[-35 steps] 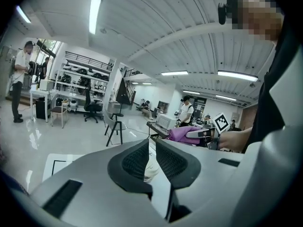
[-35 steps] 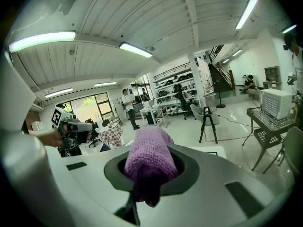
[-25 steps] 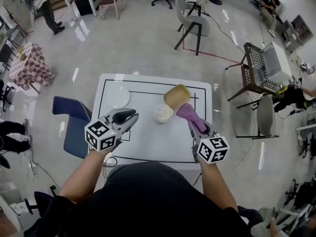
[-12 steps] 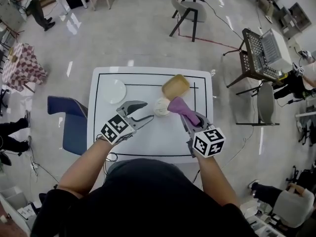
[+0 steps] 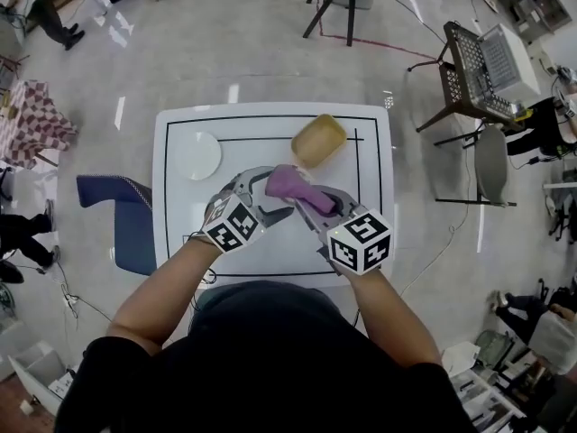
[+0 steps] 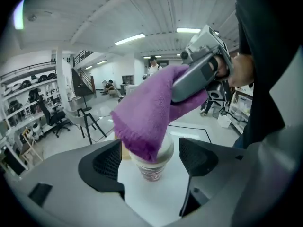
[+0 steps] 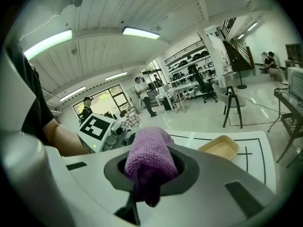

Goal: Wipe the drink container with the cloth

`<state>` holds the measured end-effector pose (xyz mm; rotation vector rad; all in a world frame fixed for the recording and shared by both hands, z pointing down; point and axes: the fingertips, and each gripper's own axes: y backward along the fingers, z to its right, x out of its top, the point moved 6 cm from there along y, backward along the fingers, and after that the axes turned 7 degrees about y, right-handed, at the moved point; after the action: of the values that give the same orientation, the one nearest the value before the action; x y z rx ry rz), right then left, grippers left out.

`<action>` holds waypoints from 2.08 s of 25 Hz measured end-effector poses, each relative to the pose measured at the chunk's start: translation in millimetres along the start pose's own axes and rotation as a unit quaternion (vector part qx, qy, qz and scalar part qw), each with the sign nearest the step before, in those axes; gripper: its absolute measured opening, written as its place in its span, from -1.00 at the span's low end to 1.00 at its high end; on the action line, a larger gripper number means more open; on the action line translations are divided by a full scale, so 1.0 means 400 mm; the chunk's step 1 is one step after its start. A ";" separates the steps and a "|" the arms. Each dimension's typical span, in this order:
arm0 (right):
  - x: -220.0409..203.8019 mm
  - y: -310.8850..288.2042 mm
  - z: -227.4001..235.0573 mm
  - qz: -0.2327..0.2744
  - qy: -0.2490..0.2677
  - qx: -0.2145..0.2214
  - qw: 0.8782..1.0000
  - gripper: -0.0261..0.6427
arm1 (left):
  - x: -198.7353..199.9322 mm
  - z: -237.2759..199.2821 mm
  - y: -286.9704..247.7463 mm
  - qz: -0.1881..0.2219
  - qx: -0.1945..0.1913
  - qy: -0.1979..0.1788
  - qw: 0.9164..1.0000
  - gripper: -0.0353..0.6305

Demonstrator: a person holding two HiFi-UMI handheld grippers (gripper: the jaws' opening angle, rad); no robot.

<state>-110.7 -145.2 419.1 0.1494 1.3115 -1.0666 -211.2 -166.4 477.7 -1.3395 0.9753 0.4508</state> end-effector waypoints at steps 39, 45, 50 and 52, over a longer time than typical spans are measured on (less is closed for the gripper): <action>-0.094 -0.058 0.142 -0.052 0.043 -0.091 0.994 -0.68 | -0.124 -0.019 -0.111 -0.078 0.001 -0.081 0.994 -0.04; -0.048 0.008 0.141 0.034 0.003 -0.086 0.996 -0.68 | -0.076 -0.025 -0.096 -0.060 -0.012 -0.092 0.994 0.05; -0.038 0.111 0.187 0.081 -0.023 -0.133 0.988 -0.68 | -0.020 -0.038 -0.065 -0.029 -0.034 -0.076 0.996 0.09; -0.061 0.147 0.207 0.083 -0.034 -0.155 0.984 -0.68 | 0.005 -0.048 -0.053 -0.018 -0.039 -0.067 0.997 0.09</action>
<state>-8.4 -152.2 438.7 -0.0120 1.3609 -0.7120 -200.0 -189.7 490.1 -1.3774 0.8275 0.5492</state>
